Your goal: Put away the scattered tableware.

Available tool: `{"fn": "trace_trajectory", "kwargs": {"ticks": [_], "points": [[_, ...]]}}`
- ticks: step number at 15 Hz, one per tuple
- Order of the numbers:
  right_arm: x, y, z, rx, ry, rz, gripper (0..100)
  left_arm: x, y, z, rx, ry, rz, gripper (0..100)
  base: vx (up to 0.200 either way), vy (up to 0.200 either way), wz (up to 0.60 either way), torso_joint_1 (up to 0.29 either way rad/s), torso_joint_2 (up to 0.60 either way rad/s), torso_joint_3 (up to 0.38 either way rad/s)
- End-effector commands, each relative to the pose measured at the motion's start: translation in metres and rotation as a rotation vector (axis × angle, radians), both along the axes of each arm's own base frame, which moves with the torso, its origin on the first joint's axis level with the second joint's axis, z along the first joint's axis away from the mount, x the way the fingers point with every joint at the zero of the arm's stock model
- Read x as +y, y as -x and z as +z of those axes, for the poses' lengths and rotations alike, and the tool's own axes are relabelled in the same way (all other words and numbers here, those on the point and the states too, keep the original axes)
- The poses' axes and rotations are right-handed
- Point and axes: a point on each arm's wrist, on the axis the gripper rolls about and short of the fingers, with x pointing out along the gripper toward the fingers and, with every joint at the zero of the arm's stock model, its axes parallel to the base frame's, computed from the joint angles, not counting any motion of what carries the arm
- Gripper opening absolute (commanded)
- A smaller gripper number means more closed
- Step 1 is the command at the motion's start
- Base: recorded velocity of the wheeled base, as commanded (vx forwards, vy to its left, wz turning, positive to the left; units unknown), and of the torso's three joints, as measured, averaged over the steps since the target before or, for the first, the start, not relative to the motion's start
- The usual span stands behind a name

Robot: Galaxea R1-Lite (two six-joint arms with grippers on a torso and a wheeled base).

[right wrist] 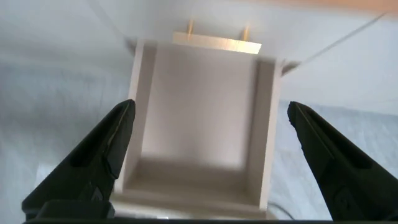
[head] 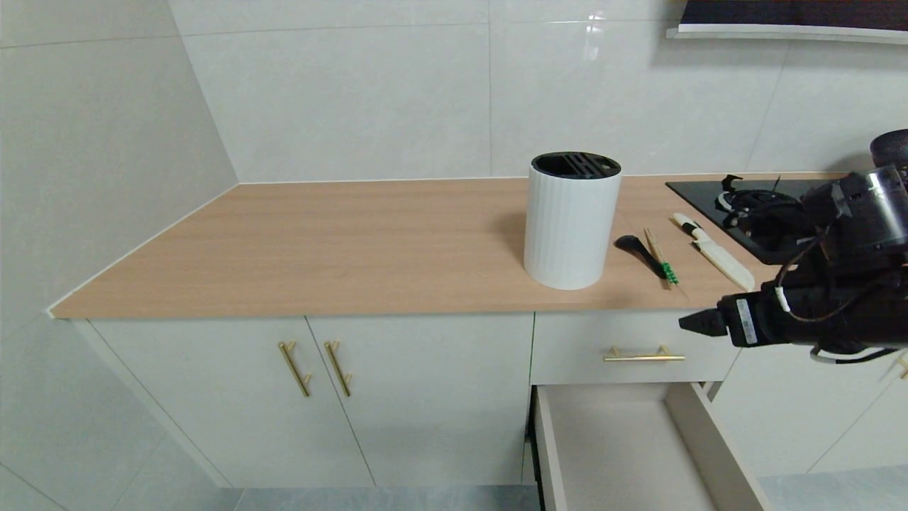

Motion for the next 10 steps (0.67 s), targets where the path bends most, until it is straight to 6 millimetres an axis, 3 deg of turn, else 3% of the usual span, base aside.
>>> {"fn": "trace_trajectory", "kwargs": {"ticks": [1,3,5,10], "points": [[0.004,-0.040,0.011,-0.001,0.028,-0.074,100,0.000,0.000,0.000,0.000,0.000,0.001,100,0.000,0.000,0.00,0.000,0.00,0.000],[0.009,-0.062,0.021,0.011,-0.011,-0.129,100,0.000,0.000,0.000,0.000,0.000,0.001,100,0.000,0.000,0.00,0.000,0.00,0.000],[0.015,-0.089,0.001,0.093,-0.063,-0.227,100,0.000,0.000,0.000,0.000,0.000,0.001,100,0.000,0.000,0.00,0.000,0.00,0.000],[0.008,-0.131,-0.036,0.057,-0.015,-0.340,100,0.000,0.000,0.000,0.000,0.000,0.001,100,0.000,0.000,0.00,0.000,0.00,0.000]]}}
